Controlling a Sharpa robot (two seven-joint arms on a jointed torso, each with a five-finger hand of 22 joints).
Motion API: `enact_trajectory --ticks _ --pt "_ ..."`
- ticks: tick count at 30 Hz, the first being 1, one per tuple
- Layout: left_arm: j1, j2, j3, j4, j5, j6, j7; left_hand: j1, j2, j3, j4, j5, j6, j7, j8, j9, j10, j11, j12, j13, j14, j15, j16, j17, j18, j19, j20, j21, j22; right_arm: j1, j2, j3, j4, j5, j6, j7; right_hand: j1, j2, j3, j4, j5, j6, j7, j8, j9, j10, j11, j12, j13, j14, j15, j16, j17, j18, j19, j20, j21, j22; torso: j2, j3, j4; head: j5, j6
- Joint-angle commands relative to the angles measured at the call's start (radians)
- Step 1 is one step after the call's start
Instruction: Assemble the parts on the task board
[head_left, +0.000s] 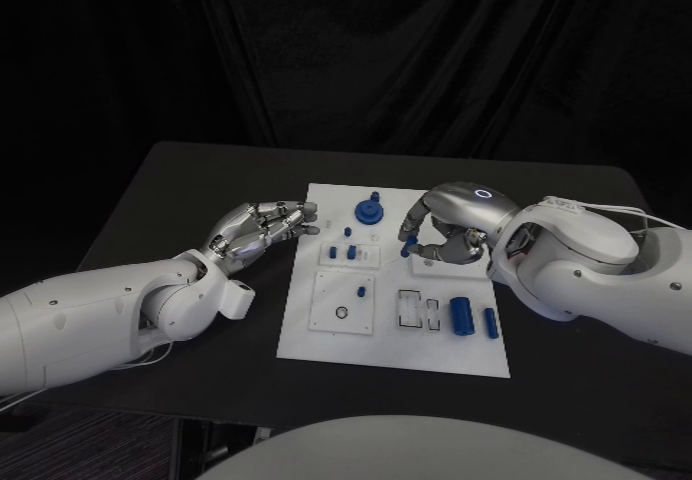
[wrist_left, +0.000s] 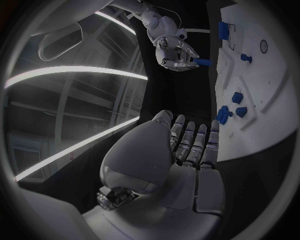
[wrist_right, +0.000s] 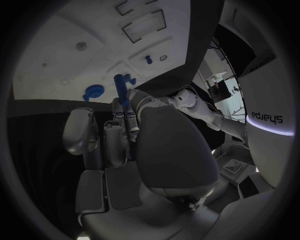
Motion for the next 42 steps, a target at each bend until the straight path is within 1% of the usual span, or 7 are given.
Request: enact_trajectory --ticks 1,10,14,19,24,34,42 --pt "-0.001 0.005 0.001 -0.001 0.003 0.007 0.146 0.008 -0.001 0.007 0.001 0.003 0.002 0.003 0.003 -0.001 0.000 0.004 0.001 0.001 0.004 0.002 0.002 0.001 -0.020 0.008 0.000 0.004 0.002 -0.007 0.028 0.000 0.013 -0.051 -0.009 0.021 0.000 -0.003 0.002 -0.009 -0.004 0.007 -0.003 0.006 0.006 0.049 -0.036 -0.011 0.001 0.031 -0.009 0.018 0.031 -0.015 0.019 -0.003 0.036 0.160 0.000 -0.0002 0.0000 0.001 0.000" --pt "-0.001 0.008 0.001 -0.004 0.003 0.008 0.147 0.009 -0.002 0.011 0.001 0.003 -0.016 0.005 -0.001 -0.005 -0.006 -0.003 -0.005 -0.001 0.000 -0.002 0.000 0.000 -0.019 0.007 -0.004 0.003 0.001 -0.068 0.126 0.000 -0.002 -0.102 -0.027 0.067 -0.004 -0.004 0.005 -0.012 -0.006 0.006 -0.004 0.005 0.011 0.056 -0.038 -0.018 0.001 0.038 -0.011 0.026 0.041 -0.019 0.027 -0.004 0.054 0.165 -0.001 -0.0010 -0.0001 0.005 0.000" --pt "-0.001 0.008 0.001 -0.005 0.003 0.008 0.147 0.009 -0.002 0.011 0.001 0.003 -0.016 0.005 -0.001 -0.005 -0.006 -0.003 -0.005 -0.001 0.000 -0.002 0.000 0.000 -0.019 0.007 -0.004 0.003 0.001 -0.094 0.173 0.000 -0.026 -0.126 -0.028 0.086 -0.004 -0.004 0.007 -0.014 -0.004 0.004 -0.004 0.004 0.013 0.059 -0.038 -0.020 0.001 0.039 -0.012 0.027 0.043 -0.020 0.029 -0.005 0.058 0.166 -0.001 -0.0021 0.0000 0.015 0.000" --pt "-0.001 0.006 0.001 -0.005 0.003 0.008 0.146 0.009 -0.002 0.012 0.001 0.003 -0.013 0.005 0.000 -0.004 -0.007 -0.003 -0.006 -0.001 0.000 -0.002 0.000 0.000 -0.019 0.007 -0.004 0.003 0.001 -0.107 0.204 0.000 -0.044 -0.143 -0.014 0.093 -0.006 -0.005 0.007 -0.014 -0.006 0.003 -0.004 0.003 0.014 0.060 -0.038 -0.023 0.001 0.039 -0.012 0.026 0.042 -0.020 0.029 -0.005 0.058 0.166 0.000 0.0003 0.0014 0.020 0.000" --pt "-0.001 0.002 0.001 -0.004 0.003 0.007 0.146 0.009 -0.002 0.012 0.001 0.003 -0.010 0.005 0.000 -0.004 -0.007 -0.003 -0.005 -0.001 0.000 -0.002 0.001 0.000 -0.019 0.006 -0.004 0.003 0.001 -0.118 0.222 0.000 -0.054 -0.164 -0.006 0.096 -0.007 -0.005 0.007 -0.015 -0.007 0.002 -0.003 0.003 0.014 0.060 -0.038 -0.024 0.001 0.039 -0.012 0.026 0.042 -0.020 0.030 -0.005 0.058 0.166 0.001 0.0000 0.0037 0.012 0.000" --pt "-0.001 0.004 0.001 -0.005 0.003 0.009 0.144 0.009 -0.002 0.012 0.001 0.003 -0.010 0.005 0.000 -0.004 -0.007 -0.003 -0.005 -0.001 0.000 -0.002 0.001 0.000 -0.019 0.006 -0.004 0.003 0.001 -0.144 0.242 0.000 -0.082 -0.179 0.008 0.102 -0.006 -0.004 0.009 -0.018 -0.010 0.002 -0.004 0.002 0.016 0.065 -0.039 -0.026 0.001 0.038 -0.012 0.023 0.037 -0.019 0.029 -0.006 0.057 0.165 0.000 -0.0002 -0.0033 0.021 0.000" --pt "-0.002 0.008 0.001 -0.010 0.003 0.012 0.142 0.009 -0.001 0.014 0.002 0.003 -0.009 0.005 0.001 -0.004 -0.007 -0.002 -0.004 -0.001 0.000 -0.003 0.002 0.000 -0.019 0.006 -0.005 0.003 0.001 -0.152 0.246 0.000 -0.094 -0.198 0.024 0.100 -0.004 -0.003 0.011 -0.022 -0.011 0.004 -0.004 0.003 0.019 0.068 -0.039 -0.029 0.002 0.037 -0.012 0.020 0.034 -0.019 0.028 -0.006 0.054 0.165 0.000 -0.0002 0.0006 0.013 0.000"
